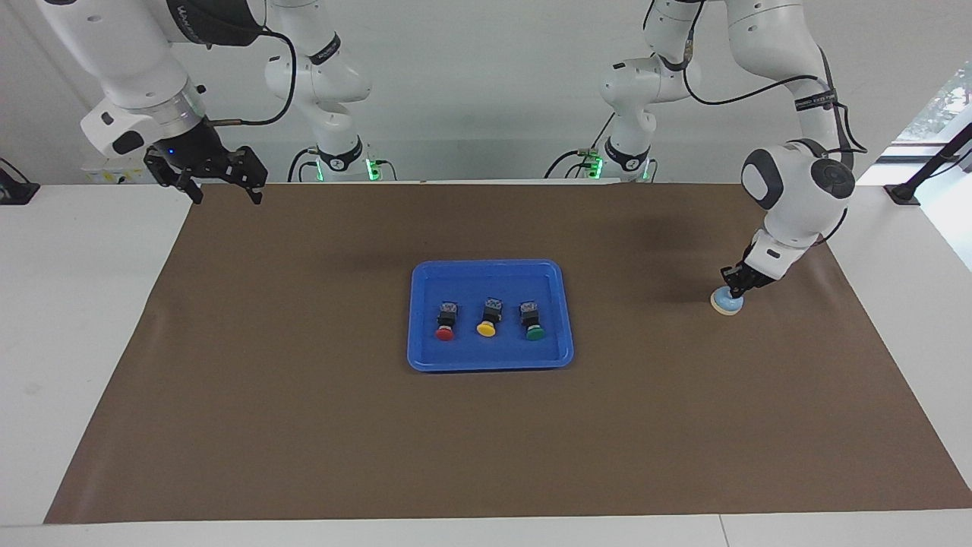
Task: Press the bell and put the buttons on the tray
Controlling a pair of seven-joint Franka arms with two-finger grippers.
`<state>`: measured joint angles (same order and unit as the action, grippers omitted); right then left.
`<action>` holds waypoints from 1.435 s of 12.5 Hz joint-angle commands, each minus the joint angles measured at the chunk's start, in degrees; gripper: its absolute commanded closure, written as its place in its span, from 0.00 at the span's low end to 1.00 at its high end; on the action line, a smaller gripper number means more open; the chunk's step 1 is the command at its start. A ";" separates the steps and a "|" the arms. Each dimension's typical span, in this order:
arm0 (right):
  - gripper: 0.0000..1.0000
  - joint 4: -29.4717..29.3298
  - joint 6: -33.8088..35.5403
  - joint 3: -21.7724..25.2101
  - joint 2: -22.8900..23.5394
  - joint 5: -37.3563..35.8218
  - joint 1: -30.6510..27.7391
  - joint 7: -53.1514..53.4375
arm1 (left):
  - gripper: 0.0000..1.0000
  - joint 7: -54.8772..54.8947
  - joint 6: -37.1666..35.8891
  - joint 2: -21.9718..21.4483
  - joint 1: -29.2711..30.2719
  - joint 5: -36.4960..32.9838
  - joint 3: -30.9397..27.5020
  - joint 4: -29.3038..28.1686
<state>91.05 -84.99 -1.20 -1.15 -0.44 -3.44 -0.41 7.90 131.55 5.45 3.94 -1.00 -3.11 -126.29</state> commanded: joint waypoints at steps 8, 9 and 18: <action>0.00 0.53 0.79 -0.82 -0.43 -0.26 -1.04 -1.43 | 0.00 -0.42 -33.45 -8.16 -3.50 3.72 0.57 20.73; 0.00 0.53 0.79 -0.82 -0.43 -0.26 -1.04 -1.34 | 0.00 -0.51 -36.08 -8.35 -3.59 3.64 0.65 21.25; 0.00 0.53 0.79 -0.82 -0.43 -0.26 -1.04 -1.43 | 0.00 -2.27 -45.43 -8.97 -6.49 2.05 0.83 26.44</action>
<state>91.24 -84.93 -1.23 -1.15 -0.44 -3.44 -0.41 6.73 86.29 -3.32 -1.77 1.54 -1.86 -99.72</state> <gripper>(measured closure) 0.000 0.000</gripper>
